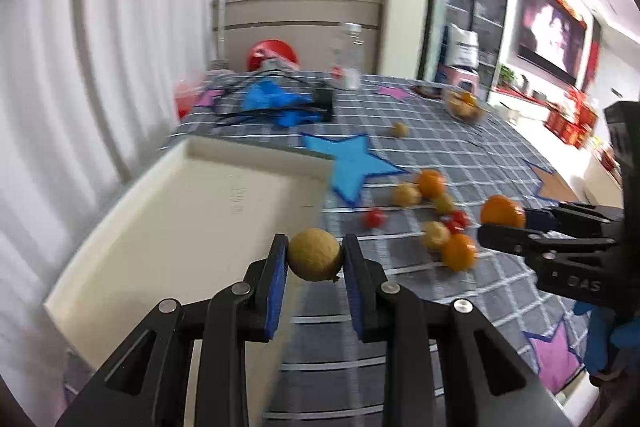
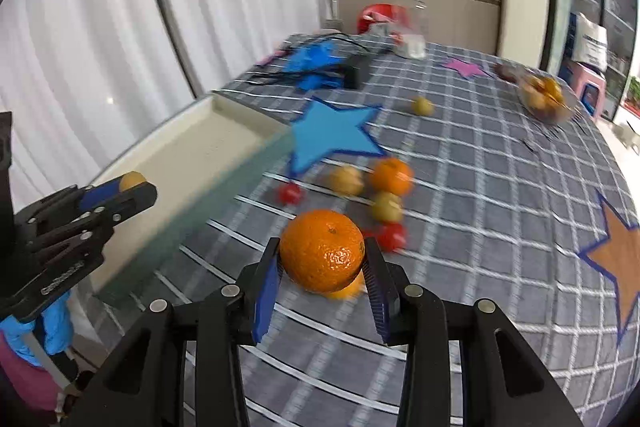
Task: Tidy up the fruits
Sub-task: 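Carry both fruits over the white tray and open both tools to drop them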
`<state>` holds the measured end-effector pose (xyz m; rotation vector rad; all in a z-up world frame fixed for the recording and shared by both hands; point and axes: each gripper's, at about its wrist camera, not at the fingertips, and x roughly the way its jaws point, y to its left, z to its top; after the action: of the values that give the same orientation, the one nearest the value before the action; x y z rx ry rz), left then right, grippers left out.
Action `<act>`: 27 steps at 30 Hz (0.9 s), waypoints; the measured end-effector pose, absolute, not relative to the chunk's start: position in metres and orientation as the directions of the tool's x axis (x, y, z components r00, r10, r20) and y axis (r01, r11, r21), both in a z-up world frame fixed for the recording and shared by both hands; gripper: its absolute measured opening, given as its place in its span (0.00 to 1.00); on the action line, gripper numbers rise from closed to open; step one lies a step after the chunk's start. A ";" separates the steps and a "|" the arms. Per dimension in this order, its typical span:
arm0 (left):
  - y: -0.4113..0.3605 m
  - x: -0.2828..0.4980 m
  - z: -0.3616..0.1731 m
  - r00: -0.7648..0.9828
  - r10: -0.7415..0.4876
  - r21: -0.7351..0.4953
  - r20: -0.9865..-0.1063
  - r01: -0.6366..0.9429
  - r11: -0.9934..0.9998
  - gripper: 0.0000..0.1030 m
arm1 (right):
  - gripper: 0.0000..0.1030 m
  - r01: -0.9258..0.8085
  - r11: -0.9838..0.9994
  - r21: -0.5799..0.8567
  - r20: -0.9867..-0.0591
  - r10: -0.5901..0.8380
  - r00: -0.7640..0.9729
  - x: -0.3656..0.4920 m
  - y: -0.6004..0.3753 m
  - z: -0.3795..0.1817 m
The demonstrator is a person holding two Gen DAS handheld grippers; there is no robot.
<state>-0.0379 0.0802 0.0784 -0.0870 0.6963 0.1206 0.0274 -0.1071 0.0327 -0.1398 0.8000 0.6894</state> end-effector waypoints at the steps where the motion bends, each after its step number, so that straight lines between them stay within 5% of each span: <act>1: 0.090 -0.039 0.078 0.755 0.098 -0.041 -0.648 -0.163 0.986 0.29 | 0.40 -0.629 0.766 0.135 -0.700 0.523 0.487 0.026 -0.098 0.034; 9: 0.138 -0.045 0.056 0.703 0.217 0.006 -0.678 -0.289 0.957 0.29 | 0.40 -0.718 0.685 0.126 -0.716 0.564 0.412 0.015 -0.019 0.035; 27: 0.180 -0.053 0.017 0.629 0.271 0.017 -0.729 -0.379 0.925 0.30 | 0.41 -0.758 0.645 0.093 -0.776 0.524 0.351 0.016 0.065 0.008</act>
<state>-0.0534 0.1803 0.0172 -0.1430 0.8096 0.3742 0.0160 0.0648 0.0084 -0.3059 0.8748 0.8467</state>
